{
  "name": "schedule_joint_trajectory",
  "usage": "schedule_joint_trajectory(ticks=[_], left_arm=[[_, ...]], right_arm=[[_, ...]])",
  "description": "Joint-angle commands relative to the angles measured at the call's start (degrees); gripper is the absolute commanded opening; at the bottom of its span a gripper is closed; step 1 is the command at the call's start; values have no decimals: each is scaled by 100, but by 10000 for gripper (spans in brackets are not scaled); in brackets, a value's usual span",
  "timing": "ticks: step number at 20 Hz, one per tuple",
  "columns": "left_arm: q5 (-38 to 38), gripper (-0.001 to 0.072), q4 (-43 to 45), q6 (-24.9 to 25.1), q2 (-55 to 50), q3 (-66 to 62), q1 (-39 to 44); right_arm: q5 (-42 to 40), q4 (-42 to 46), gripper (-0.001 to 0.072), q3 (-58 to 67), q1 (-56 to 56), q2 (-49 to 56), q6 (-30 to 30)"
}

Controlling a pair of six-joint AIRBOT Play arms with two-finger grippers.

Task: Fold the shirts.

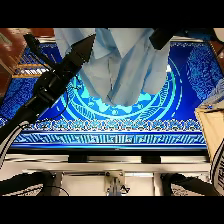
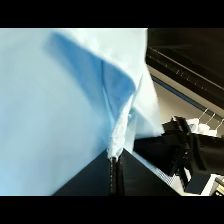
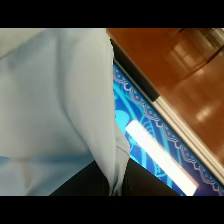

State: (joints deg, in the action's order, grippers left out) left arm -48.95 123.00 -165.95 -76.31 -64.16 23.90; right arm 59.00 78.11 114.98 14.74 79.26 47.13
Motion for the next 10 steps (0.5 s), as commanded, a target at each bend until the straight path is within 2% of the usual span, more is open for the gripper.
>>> schedule_joint_trajectory(ticks=[1,3,4,5,6,7,9,10], left_arm=[[17,50,48,-4,-2,-2,52],[-31,52,50,-7,-2,-2,83],[-221,83,46,-4,-2,-4,83],[-492,226,44,-7,4,-4,61],[-717,302,22,-83,28,-4,33],[-953,303,22,-157,74,-7,-11],[-1128,418,22,-155,240,-7,-94],[-1119,418,26,-142,363,-7,-144]], right_arm=[[-133,0,75,7,11,-188,28],[-24,9,75,7,13,-236,28],[9,11,75,7,13,-243,28],[50,35,75,7,13,-260,28],[98,63,75,7,13,-284,28],[125,129,76,7,13,-308,33],[173,492,76,7,13,-330,144],[256,662,76,7,13,-334,210]])
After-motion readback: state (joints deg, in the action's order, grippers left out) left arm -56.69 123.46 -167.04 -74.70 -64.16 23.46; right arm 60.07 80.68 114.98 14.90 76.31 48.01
